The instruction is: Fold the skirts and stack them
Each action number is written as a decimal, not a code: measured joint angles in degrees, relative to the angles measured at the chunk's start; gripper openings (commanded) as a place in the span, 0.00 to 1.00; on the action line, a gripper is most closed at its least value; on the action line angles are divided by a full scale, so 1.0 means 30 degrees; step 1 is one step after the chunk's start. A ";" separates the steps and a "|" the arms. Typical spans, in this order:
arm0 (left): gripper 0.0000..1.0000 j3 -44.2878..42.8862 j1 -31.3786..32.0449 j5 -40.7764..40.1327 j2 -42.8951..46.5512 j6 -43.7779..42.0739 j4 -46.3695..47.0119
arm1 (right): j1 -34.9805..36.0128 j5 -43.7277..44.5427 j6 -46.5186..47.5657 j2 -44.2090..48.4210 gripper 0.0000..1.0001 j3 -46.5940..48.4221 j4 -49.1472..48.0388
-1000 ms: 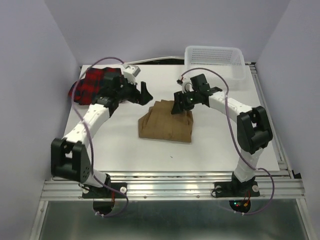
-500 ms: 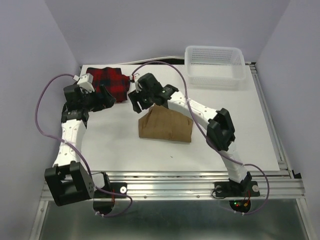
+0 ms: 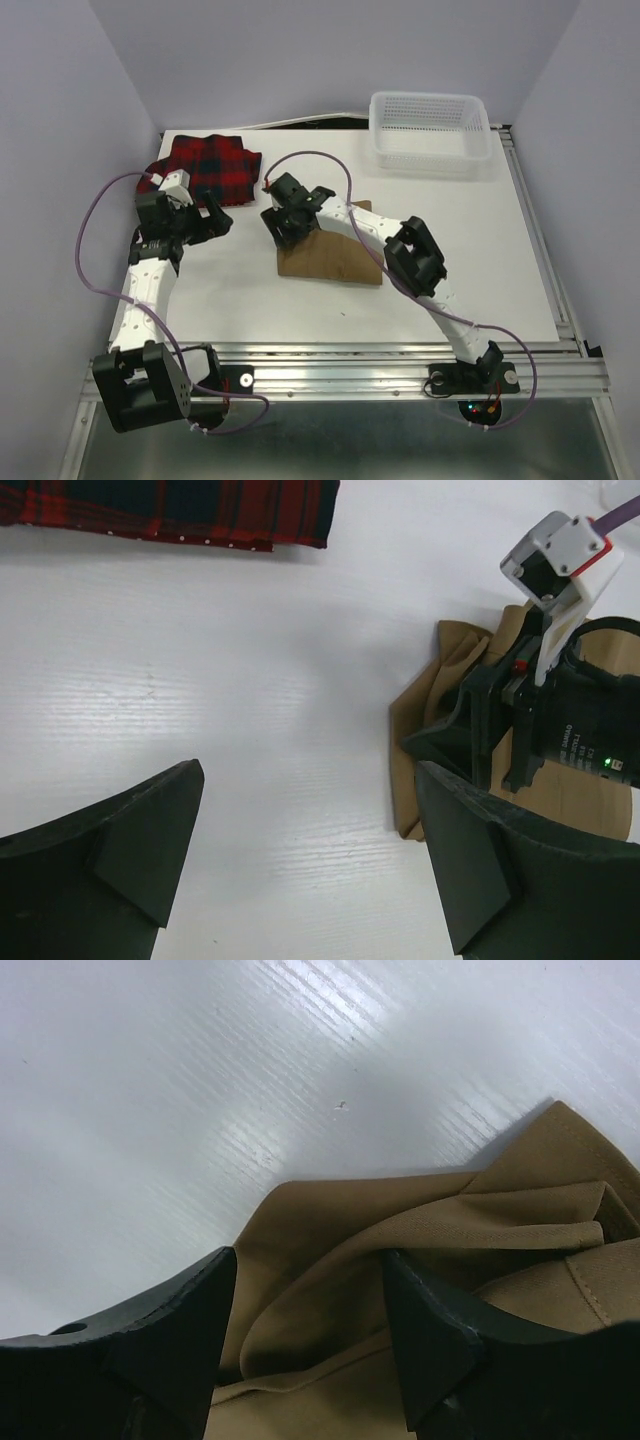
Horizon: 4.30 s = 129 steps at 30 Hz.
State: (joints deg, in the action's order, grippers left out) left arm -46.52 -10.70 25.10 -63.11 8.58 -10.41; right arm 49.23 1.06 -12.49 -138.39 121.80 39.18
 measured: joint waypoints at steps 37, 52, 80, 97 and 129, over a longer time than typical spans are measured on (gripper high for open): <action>0.99 0.0670 0.1035 0.3140 -0.3803 -0.0233 0.0648 | -0.0925 -0.0838 0.1676 0.0313 0.58 0.0044 0.0240; 0.99 0.0860 0.1035 0.2404 -0.3024 0.0117 0.1282 | 0.0364 0.0699 0.0860 -0.0095 0.51 0.1807 -0.0066; 0.99 0.2113 0.2667 0.7089 -0.6186 0.0772 0.4102 | -0.0313 -0.2878 -0.0357 -0.0736 0.01 0.0729 -0.0284; 0.99 0.4146 0.5333 0.3781 -0.7206 0.4539 0.8859 | -0.1027 -0.4452 -0.1304 0.0357 0.01 0.0699 -0.0313; 0.63 0.4000 0.7817 0.8619 -1.6079 1.4528 2.4487 | -0.1982 -0.5508 -0.2339 0.1749 0.01 0.0699 -0.0350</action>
State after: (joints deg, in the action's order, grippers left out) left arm -34.52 12.75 50.96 -111.35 52.16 63.05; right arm 43.29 -15.46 -19.51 -133.14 123.90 38.13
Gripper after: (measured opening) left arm 0.754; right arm 0.019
